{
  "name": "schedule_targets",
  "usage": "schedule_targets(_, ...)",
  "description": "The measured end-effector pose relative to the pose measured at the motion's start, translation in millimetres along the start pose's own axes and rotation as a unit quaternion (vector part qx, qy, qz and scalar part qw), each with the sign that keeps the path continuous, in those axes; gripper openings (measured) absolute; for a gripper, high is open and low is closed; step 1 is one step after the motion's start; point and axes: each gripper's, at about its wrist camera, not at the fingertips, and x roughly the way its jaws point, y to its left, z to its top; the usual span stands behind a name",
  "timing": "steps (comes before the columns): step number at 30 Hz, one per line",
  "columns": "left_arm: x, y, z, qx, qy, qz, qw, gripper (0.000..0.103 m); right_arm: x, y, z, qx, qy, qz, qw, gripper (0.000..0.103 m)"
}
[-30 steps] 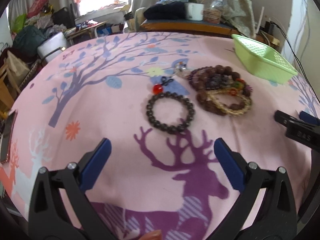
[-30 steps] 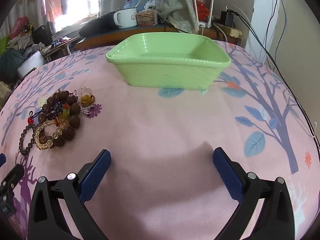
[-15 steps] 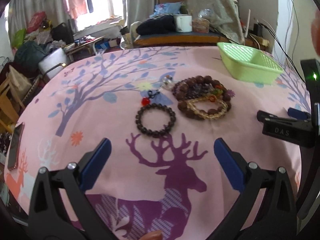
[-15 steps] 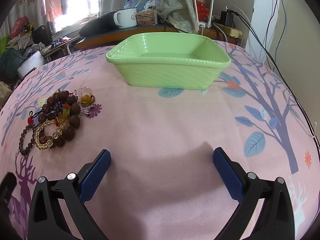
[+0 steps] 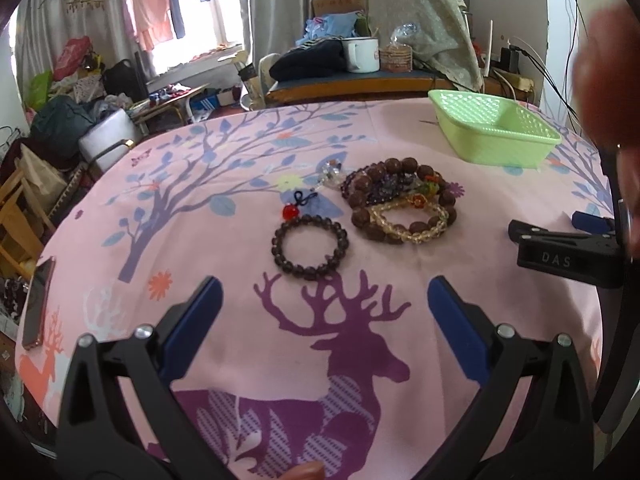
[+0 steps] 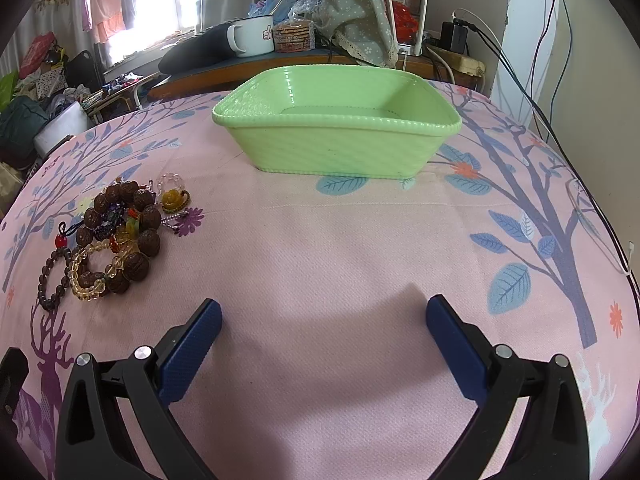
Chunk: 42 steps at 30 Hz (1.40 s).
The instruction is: Organize jewelry
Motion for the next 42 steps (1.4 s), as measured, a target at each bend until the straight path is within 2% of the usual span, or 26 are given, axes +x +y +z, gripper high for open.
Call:
schedule_targets(26,15.2,-2.5,-2.3,-0.01,0.041,-0.008,0.9991,0.099,-0.2,0.2,0.3,0.0,0.0,0.0,1.0,0.078)
schedule_targets(32,19.7,3.6,-2.8,-0.02,0.047,0.001,0.9987,0.099,-0.3,0.1,0.3,0.0,0.0,0.0,1.0,0.078)
schedule_targets(42,14.5,-4.4,-5.4,-0.003,0.045,0.004,0.999,0.099,-1.3,0.7,-0.7,0.0,0.0,0.0,1.0,0.078)
